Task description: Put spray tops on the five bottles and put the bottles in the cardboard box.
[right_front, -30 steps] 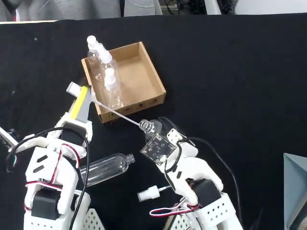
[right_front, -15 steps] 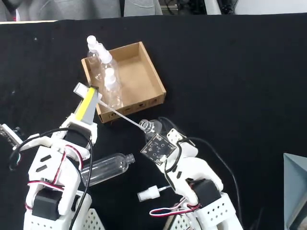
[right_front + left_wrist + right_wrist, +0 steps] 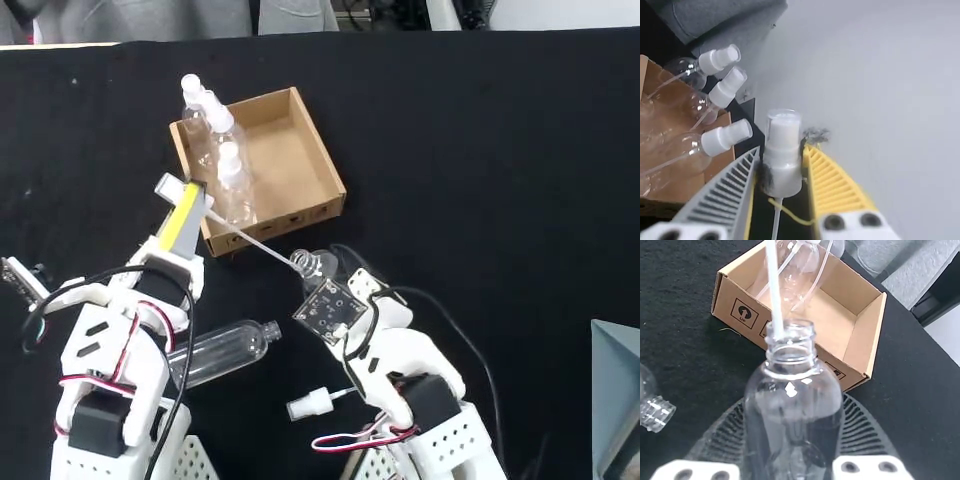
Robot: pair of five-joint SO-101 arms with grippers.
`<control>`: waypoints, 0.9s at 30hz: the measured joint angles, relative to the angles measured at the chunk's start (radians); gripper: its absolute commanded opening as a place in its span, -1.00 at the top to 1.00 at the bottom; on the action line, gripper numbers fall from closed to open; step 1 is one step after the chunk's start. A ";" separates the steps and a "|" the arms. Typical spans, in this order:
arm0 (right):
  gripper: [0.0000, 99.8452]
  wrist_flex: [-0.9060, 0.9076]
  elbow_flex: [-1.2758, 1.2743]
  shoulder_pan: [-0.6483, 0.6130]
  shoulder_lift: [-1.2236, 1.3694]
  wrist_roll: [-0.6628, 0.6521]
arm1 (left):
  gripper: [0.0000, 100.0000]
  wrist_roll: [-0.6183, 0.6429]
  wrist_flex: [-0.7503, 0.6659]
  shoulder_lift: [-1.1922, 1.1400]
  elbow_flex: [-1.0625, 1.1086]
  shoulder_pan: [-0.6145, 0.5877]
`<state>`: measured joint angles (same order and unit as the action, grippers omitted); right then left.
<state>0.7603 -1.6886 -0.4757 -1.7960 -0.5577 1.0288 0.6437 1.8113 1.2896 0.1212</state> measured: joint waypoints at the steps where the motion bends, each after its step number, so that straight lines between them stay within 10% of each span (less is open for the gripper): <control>1: 0.81 0.000 0.000 0.000 0.000 0.000 | 0.94 0.000 -0.015 0.000 0.000 -0.014; 27: 0.81 0.000 0.000 0.000 0.000 -0.002 | 0.94 -0.028 -0.041 -0.002 0.103 0.071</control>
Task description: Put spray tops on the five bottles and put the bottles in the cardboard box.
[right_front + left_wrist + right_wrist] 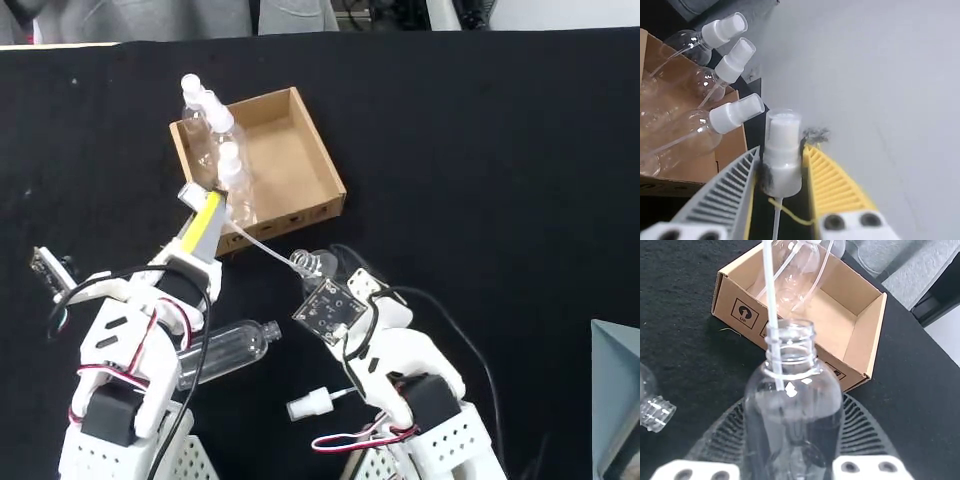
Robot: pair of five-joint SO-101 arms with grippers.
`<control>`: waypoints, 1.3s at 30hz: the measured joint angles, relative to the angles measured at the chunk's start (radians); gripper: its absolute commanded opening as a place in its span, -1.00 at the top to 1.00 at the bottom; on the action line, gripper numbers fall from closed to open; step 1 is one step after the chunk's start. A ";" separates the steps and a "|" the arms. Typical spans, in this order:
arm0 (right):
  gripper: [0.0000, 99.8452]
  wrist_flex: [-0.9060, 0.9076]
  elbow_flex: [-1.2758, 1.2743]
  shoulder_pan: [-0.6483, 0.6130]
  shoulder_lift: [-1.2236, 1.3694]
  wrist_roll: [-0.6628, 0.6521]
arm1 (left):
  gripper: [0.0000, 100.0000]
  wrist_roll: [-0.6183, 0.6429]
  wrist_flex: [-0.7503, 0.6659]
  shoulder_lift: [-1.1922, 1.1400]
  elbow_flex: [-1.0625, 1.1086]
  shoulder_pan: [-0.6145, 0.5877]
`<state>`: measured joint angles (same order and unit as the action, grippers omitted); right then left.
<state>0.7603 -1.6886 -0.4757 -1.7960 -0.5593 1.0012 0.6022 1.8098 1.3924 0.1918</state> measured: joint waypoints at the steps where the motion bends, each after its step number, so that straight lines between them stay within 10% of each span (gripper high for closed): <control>1: 0.81 0.000 0.000 0.000 0.000 0.000 | 0.94 0.000 0.000 0.008 0.011 0.000; 39: 0.81 0.000 0.000 -0.011 0.000 0.000 | 0.94 -0.061 -0.011 0.011 0.112 0.170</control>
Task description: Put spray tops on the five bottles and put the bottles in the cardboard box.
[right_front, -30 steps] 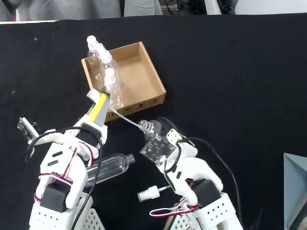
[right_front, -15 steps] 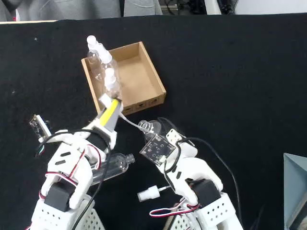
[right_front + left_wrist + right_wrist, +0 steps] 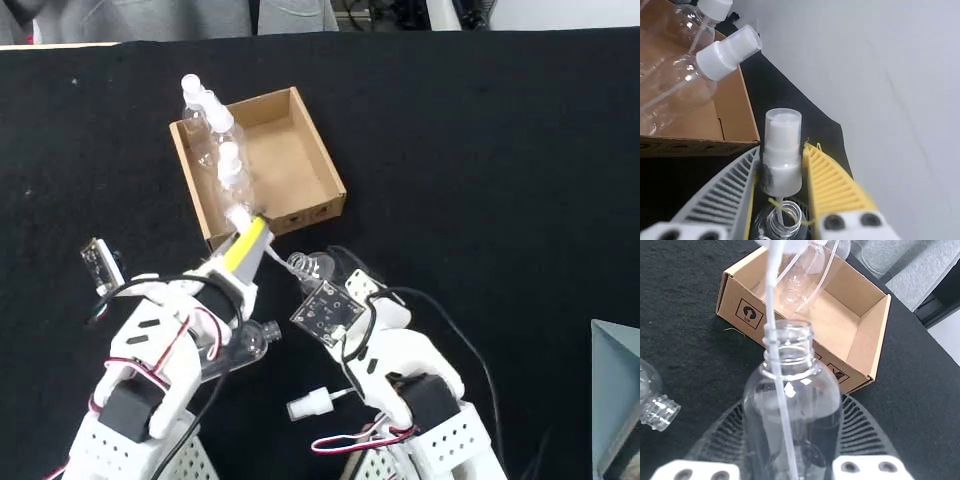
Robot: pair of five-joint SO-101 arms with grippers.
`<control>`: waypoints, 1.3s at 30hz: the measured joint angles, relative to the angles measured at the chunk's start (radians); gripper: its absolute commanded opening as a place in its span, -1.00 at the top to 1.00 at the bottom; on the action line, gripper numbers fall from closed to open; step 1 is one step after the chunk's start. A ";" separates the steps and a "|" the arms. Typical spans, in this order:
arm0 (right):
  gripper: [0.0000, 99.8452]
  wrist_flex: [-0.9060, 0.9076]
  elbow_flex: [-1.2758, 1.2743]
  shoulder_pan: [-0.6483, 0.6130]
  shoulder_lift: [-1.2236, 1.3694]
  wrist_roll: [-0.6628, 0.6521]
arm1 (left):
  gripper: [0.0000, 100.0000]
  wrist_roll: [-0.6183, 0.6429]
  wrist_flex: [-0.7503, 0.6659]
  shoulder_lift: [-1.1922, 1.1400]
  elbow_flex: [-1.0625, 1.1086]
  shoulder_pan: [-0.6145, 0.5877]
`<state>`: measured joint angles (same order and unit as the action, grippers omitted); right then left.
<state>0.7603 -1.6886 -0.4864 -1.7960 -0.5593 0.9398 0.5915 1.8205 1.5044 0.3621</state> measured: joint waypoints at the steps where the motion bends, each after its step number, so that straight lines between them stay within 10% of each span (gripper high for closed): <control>1: 0.81 0.000 0.000 0.000 0.000 0.000 | 0.94 0.000 0.000 0.000 0.000 0.008; 39: 0.81 0.000 0.000 0.000 0.000 -0.002 | 0.81 -0.094 -0.008 0.002 0.029 0.057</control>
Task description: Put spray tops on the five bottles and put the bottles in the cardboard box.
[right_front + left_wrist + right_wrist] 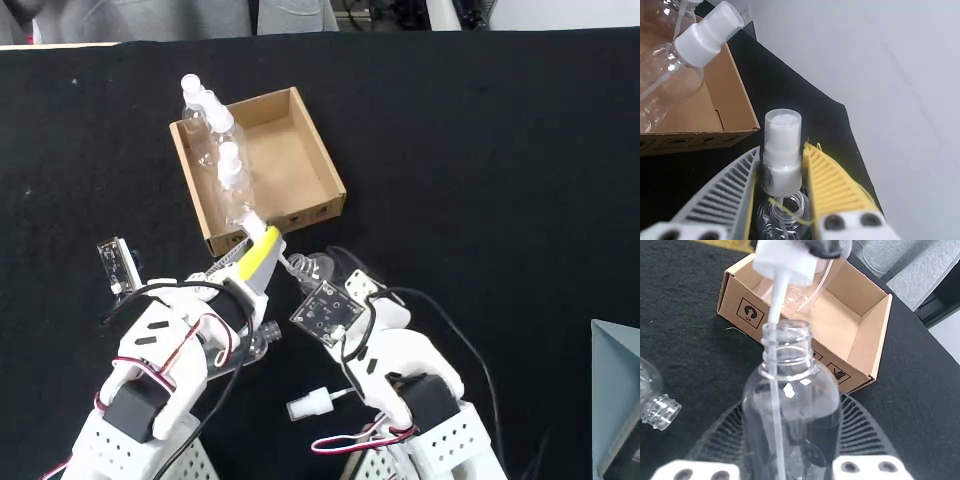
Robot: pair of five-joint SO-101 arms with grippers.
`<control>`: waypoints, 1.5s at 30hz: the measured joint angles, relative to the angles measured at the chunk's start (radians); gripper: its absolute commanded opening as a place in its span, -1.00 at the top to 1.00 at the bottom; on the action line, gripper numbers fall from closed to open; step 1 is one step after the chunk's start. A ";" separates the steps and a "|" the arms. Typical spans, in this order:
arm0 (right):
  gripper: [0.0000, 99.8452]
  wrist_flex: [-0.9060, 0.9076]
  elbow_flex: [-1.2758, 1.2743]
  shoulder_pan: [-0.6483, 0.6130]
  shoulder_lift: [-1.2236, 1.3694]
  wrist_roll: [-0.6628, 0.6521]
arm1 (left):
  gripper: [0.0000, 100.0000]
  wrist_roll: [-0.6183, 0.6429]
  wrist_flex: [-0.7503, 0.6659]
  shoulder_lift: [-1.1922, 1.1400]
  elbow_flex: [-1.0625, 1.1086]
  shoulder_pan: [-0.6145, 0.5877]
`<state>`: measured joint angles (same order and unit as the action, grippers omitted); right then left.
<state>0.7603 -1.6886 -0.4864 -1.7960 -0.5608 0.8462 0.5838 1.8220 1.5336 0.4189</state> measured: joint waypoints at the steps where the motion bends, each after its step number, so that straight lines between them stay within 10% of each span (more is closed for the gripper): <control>1: 0.81 0.000 0.000 0.000 0.000 0.000 | 0.74 0.000 0.000 0.000 0.000 0.000; 6: 0.81 0.000 0.000 0.003 0.000 0.002 | 0.45 -0.002 0.006 -0.014 0.003 0.003; 45: 0.81 0.000 0.000 0.003 0.000 0.002 | 0.49 0.021 -0.101 -0.012 0.008 0.000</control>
<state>0.7603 -1.6886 -0.4833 -1.7960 -0.5593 0.8677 0.4826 1.8098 1.5413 0.4189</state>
